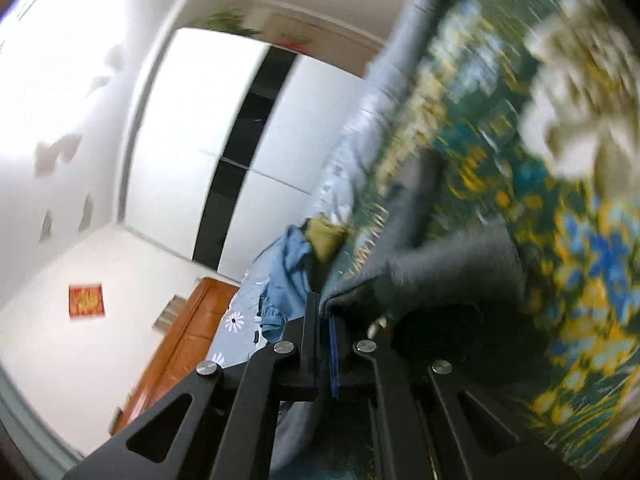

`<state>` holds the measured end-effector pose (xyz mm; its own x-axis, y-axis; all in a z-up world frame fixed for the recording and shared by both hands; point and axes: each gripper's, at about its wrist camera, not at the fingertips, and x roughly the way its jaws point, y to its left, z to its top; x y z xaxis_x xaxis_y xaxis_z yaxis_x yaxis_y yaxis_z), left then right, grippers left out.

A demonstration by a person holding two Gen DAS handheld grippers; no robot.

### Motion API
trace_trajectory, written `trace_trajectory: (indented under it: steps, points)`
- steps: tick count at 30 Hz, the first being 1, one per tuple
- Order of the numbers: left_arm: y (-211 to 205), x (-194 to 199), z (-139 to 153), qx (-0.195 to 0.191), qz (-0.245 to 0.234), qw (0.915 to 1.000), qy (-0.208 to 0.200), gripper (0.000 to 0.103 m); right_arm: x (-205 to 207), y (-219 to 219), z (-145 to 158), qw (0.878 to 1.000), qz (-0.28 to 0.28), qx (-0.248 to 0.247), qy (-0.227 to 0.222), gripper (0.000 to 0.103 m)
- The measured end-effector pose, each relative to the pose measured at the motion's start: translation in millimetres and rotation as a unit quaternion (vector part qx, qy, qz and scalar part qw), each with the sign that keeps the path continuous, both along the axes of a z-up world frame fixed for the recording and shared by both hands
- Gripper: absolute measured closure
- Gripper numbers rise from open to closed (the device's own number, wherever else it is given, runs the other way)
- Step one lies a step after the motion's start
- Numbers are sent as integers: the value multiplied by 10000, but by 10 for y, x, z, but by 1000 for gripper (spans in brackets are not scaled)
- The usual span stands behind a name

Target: Fold clothes

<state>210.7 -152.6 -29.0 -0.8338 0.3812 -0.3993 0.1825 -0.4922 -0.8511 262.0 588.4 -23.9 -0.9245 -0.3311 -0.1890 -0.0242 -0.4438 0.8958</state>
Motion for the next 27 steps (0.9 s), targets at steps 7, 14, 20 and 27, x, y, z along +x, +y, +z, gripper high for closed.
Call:
trace_trajectory:
  steps: [7, 14, 20, 27]
  points:
    - [-39, 12, 9, -94, -47, 9999, 54, 90, -89, -20, 26, 9999, 58, 81, 43, 100]
    - [-49, -11, -213, -93, 38, 9998, -175, 91, -220, -32, -119, 9996, 99, 76, -245, 100]
    - [-55, -29, -307, -116, -41, 9996, -254, 92, -208, -53, -125, 9995, 69, 170, -266, 100]
    - [-5, -2, -448, -251, -212, 9980, -532, 82, -195, -30, -313, 9974, 69, 164, -695, 100]
